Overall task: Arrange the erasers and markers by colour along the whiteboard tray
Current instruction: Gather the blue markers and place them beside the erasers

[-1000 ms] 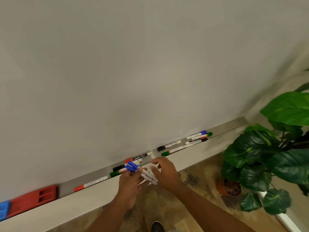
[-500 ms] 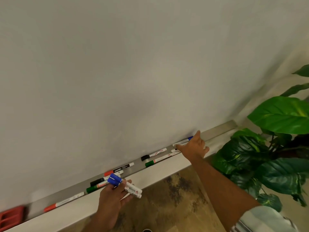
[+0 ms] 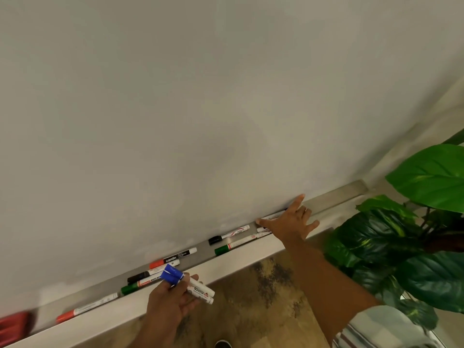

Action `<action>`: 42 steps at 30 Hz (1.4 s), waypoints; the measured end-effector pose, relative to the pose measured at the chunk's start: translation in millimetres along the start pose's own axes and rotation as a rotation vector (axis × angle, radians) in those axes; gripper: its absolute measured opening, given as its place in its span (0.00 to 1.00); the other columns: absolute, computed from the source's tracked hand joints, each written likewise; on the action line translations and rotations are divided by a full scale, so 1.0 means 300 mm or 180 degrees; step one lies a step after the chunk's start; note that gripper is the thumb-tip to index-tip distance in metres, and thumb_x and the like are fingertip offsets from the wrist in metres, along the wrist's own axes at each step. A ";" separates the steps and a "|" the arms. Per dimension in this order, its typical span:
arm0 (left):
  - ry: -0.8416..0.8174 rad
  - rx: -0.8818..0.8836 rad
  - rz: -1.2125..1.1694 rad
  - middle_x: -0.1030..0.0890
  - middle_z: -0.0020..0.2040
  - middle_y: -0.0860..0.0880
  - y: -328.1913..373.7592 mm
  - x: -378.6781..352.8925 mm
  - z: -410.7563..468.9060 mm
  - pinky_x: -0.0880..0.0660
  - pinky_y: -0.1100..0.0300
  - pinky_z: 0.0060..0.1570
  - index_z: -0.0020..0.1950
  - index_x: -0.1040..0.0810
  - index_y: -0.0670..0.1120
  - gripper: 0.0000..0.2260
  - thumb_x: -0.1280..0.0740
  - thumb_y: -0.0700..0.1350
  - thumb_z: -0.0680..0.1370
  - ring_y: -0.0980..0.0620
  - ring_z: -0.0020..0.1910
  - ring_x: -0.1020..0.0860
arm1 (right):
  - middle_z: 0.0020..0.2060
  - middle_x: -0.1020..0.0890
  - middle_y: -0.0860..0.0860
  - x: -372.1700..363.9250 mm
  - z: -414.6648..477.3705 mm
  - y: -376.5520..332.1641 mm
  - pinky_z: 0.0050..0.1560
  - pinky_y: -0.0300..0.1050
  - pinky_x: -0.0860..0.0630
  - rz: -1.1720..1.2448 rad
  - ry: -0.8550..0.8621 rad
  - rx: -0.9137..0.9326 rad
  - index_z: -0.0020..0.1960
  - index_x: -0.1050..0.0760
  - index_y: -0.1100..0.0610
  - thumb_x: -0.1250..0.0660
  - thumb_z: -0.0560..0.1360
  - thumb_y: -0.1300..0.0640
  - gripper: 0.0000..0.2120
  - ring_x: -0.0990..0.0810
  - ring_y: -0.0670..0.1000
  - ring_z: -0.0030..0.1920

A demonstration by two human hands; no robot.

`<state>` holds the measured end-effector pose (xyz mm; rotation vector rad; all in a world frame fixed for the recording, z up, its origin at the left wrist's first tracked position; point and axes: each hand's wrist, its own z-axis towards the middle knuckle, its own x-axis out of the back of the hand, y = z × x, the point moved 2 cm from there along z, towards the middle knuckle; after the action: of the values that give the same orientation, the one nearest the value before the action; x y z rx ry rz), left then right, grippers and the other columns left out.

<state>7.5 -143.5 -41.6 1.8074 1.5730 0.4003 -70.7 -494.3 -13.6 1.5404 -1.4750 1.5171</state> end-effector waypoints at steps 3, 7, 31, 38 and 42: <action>0.0033 -0.0025 -0.0002 0.13 0.56 0.37 -0.002 -0.004 0.000 0.16 0.43 0.50 0.62 0.22 0.38 0.08 0.34 0.38 0.84 0.35 0.53 0.14 | 0.82 0.45 0.61 -0.008 0.010 0.002 0.78 0.75 0.55 0.0073 0.0052 0.0014 0.79 0.75 0.56 0.29 0.56 0.19 0.78 0.52 0.63 0.83; 0.0077 -0.0021 0.0002 0.11 0.54 0.40 0.001 -0.010 0.002 0.13 0.46 0.44 0.63 0.22 0.38 0.09 0.33 0.38 0.84 0.35 0.53 0.13 | 0.82 0.44 0.59 -0.016 0.014 0.006 0.78 0.74 0.56 0.0190 0.0132 0.0025 0.80 0.74 0.56 0.27 0.56 0.21 0.78 0.51 0.62 0.83; -0.0236 -0.0117 -0.0093 0.12 0.53 0.36 0.079 -0.027 -0.023 0.15 0.41 0.48 0.65 0.22 0.40 0.11 0.33 0.40 0.84 0.34 0.53 0.13 | 0.69 0.31 0.38 -0.106 -0.422 -0.149 0.73 0.56 0.37 0.1172 -0.0335 0.2070 0.79 0.49 0.37 0.23 0.52 0.25 0.63 0.31 0.45 0.68; -0.0550 -0.0011 -0.0050 0.16 0.59 0.29 0.084 0.040 -0.045 0.19 0.33 0.59 0.67 0.22 0.37 0.13 0.33 0.40 0.84 0.29 0.58 0.15 | 0.76 0.42 0.35 -0.128 -0.548 -0.273 0.72 0.56 0.39 0.0504 -0.1822 0.3195 0.79 0.60 0.30 0.19 0.54 0.31 0.67 0.40 0.43 0.70; -0.0799 0.0027 -0.0094 0.18 0.60 0.27 0.088 0.088 -0.061 0.17 0.37 0.54 0.66 0.22 0.35 0.13 0.32 0.38 0.83 0.27 0.58 0.16 | 0.80 0.46 0.39 -0.128 -0.601 -0.325 0.73 0.53 0.42 0.0132 -0.2009 0.3585 0.79 0.65 0.32 0.18 0.56 0.34 0.69 0.43 0.48 0.77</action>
<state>21.0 -113.5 -16.4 1.7628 1.4261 0.1457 -37.7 -292.0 24.7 2.8319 -0.8678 2.1710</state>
